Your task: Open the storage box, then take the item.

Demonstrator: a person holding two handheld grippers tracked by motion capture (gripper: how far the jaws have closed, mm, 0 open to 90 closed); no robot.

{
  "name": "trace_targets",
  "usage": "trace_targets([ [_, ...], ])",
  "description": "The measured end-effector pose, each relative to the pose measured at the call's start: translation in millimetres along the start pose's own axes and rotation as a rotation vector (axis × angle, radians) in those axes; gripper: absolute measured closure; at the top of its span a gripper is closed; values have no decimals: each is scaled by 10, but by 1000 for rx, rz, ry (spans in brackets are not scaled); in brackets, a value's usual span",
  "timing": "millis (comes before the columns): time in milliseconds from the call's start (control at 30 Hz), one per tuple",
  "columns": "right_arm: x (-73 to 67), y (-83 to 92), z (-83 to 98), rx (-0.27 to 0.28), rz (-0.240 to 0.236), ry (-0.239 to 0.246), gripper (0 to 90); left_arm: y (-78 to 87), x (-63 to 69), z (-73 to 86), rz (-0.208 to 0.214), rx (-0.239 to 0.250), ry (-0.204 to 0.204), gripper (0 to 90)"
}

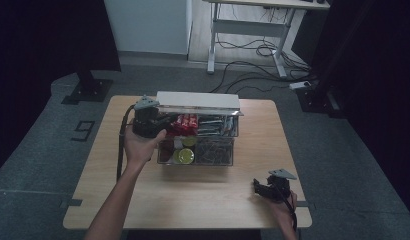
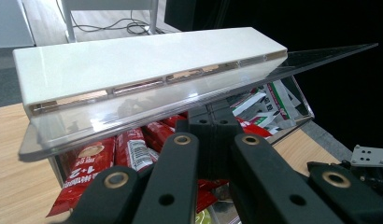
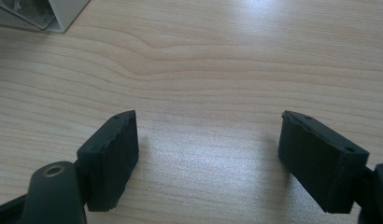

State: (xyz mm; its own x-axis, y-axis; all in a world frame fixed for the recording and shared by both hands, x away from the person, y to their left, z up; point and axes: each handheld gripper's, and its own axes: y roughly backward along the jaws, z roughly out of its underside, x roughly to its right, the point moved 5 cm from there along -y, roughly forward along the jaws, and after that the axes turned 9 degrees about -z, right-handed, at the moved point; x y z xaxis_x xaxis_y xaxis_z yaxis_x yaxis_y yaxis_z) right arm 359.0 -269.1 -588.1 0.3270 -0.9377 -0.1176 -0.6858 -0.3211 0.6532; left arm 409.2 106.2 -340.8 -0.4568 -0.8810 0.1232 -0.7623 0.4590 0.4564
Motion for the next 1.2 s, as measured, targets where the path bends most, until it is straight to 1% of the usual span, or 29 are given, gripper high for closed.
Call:
trace_targets([
  [100, 2, 1, 0, 1, 1, 0, 205, -5, 1, 1, 0, -1, -1, 900],
  [133, 6, 7, -3, 10, 7, -5, 252, -8, 3, 1, 0, -2, -3, 900],
  [167, 6, 7, -3, 10, 7, -5, 252, -8, 3, 1, 0, -2, -3, 900],
  [200, 13, 15, -5, 18, 12, -6, 282, -10, 5, 1, 2, -2, -3, 900],
  [233, 13, 15, -5, 18, 12, -6, 282, -10, 5, 1, 2, -2, -3, 900],
  [267, 19, 24, -11, 32, 15, -5, 298, -13, 9, -1, 3, -1, -5, 900],
  [333, 22, 37, -19, 40, 10, -6, 305, -20, 12, -3, 5, -1, -7, 900],
  [400, 10, 58, -43, 50, -9, -12, 307, -27, 13, -5, 7, 0, -7, 900],
  [433, 10, 58, -43, 50, -9, -12, 307, -27, 13, -5, 7, 0, -7, 900],
  [467, -3, 75, -60, 59, -18, -18, 308, -31, 16, -5, 8, 1, -6, 900],
  [500, -36, 128, -113, 79, -35, -17, 310, -34, 23, -4, 8, 1, -8, 900],
  [533, -36, 128, -113, 79, -35, -17, 310, -34, 23, -4, 8, 1, -8, 900],
  [567, -77, 182, -166, 99, -52, -15, 315, -32, 29, -3, 10, 0, -10, 900],
  [633, -96, 203, -186, 106, -59, -15, 318, -30, 32, -4, 10, 1, -11, 900],
  [700, -174, 280, -269, 129, -85, -4, 335, -30, 32, -5, 12, 1, -15, 900],
  [800, -242, 352, -375, 156, -109, 1, 354, -40, 25, -5, 11, 1, -15, 900],
  [833, -242, 352, -375, 156, -109, 1, 354, -40, 25, -5, 11, 1, -15, 900],
  [967, -332, 460, -559, 209, -144, 12, 379, -55, 19, -9, 17, -3, -10, 900],
  [1000, -385, 510, -656, 229, -188, 4, 392, -57, 22, -12, 16, -3, -13, 900],
  [1033, -385, 510, -656, 229, -188, 4, 392, -57, 22, -12, 16, -3, -13, 900],
  [1067, -440, 561, -765, 249, -226, 8, 402, -57, 24, -17, 15, -6, -14, 900],
  [1100, -440, 561, -765, 249, -226, 8, 402, -57, 24, -17, 15, -6, -14, 900],
  [1133, -484, 609, -856, 261, -240, 18, 409, -55, 31, -26, 16, -4, -16, 900],
  [1200, -519, 650, -934, 275, -253, 26, 415, -56, 40, -35, 15, -4, -19, 900],
])
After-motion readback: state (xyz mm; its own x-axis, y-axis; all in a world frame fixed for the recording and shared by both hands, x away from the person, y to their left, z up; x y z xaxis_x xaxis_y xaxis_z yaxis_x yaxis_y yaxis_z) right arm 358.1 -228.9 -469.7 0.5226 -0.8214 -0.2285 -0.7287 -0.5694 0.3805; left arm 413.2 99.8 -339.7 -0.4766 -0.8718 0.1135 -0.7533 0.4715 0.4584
